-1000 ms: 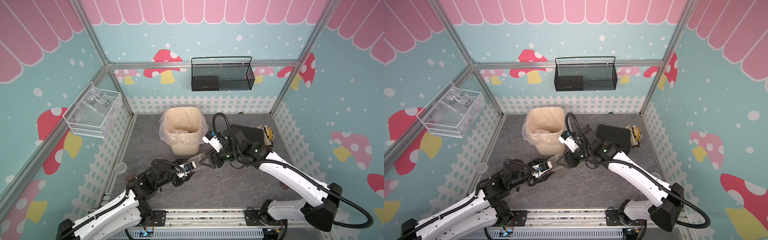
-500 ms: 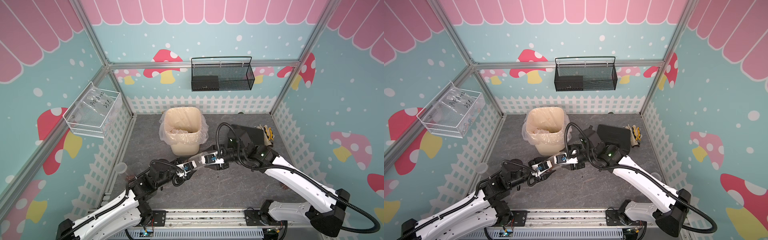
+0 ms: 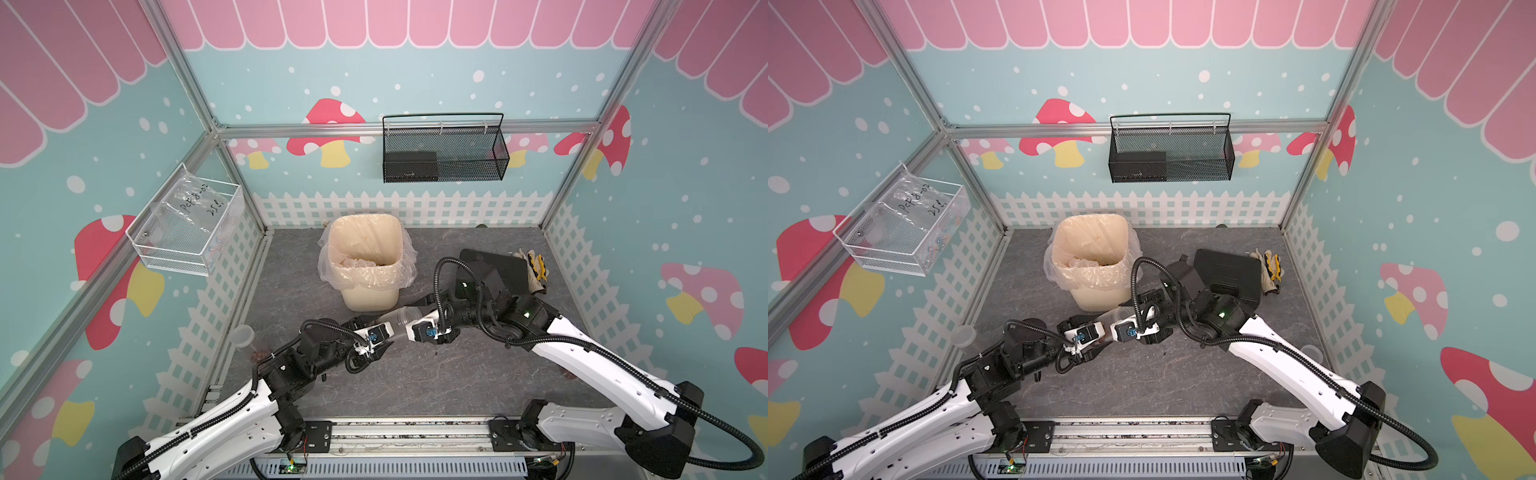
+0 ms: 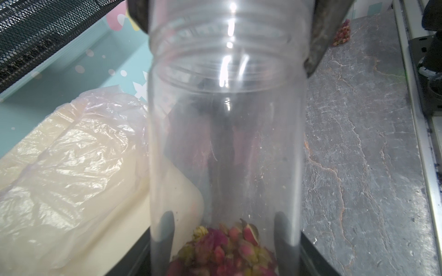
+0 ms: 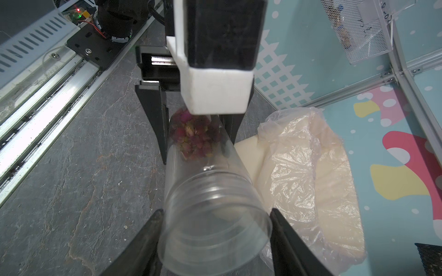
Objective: Empty the moldy dried flower tea in the jars
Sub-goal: Unscrew the lid from the jar.
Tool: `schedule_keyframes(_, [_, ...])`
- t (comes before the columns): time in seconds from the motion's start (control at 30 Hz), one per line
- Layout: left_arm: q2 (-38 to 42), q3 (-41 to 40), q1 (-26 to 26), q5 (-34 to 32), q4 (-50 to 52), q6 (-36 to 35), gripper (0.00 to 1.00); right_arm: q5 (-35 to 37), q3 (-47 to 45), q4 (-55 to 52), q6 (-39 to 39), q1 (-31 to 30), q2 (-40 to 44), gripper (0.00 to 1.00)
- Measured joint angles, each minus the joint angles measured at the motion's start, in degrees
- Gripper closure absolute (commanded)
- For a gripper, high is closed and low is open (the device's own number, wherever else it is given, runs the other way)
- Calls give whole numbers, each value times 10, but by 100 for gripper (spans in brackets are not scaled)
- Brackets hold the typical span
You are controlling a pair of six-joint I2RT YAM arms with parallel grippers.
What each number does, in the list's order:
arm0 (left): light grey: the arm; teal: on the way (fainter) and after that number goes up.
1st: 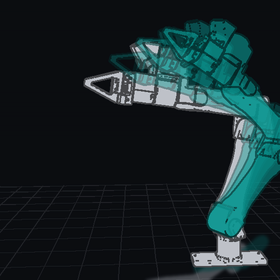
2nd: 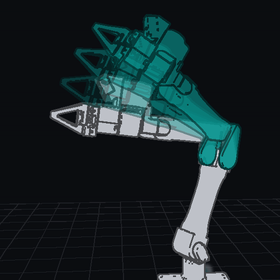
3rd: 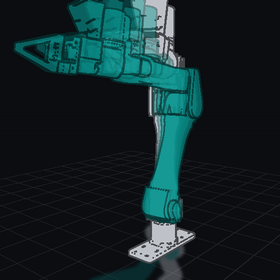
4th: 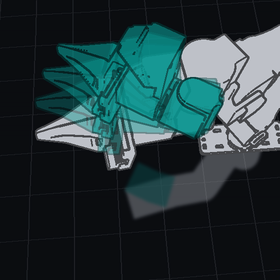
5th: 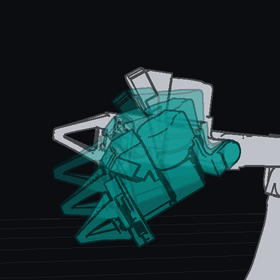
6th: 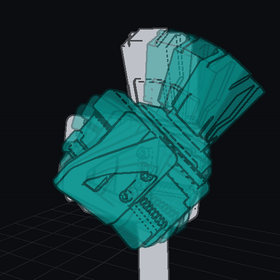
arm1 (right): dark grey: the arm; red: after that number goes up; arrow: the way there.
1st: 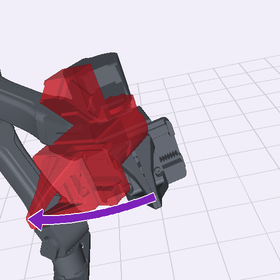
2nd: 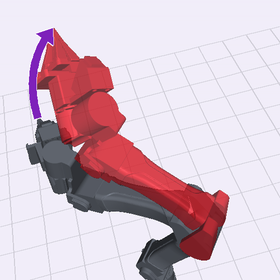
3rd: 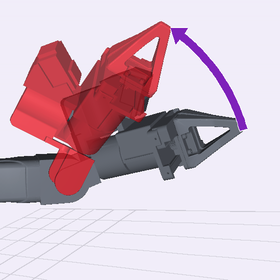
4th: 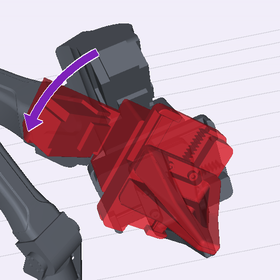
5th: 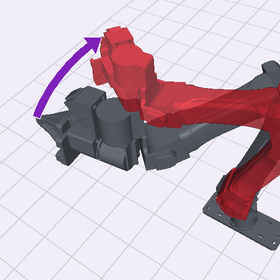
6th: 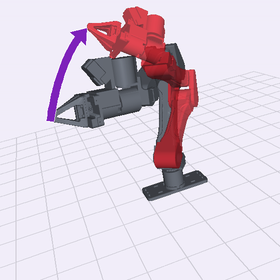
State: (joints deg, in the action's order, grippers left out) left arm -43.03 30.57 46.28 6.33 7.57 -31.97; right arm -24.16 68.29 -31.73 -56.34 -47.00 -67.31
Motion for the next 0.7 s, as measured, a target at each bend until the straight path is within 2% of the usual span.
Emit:
schedule_keyframes(0.43, [0, 1, 2, 12, -6, -4, 81, -5, -8, 3, -26, 0, 15, 100])
schedule_keyframes(0.47, [0, 1, 2, 12, -6, -4, 81, -5, -8, 3, -28, 0, 14, 95])
schedule_keyframes(0.53, [0, 1, 1, 12, -4, -4, 81, -5, -7, 3, -29, 0, 11, 75])
schedule_keyframes(0.7, [0, 1, 0, 10, 4, 0, 81, -10, -1, 1, -26, 0, -1, 41])
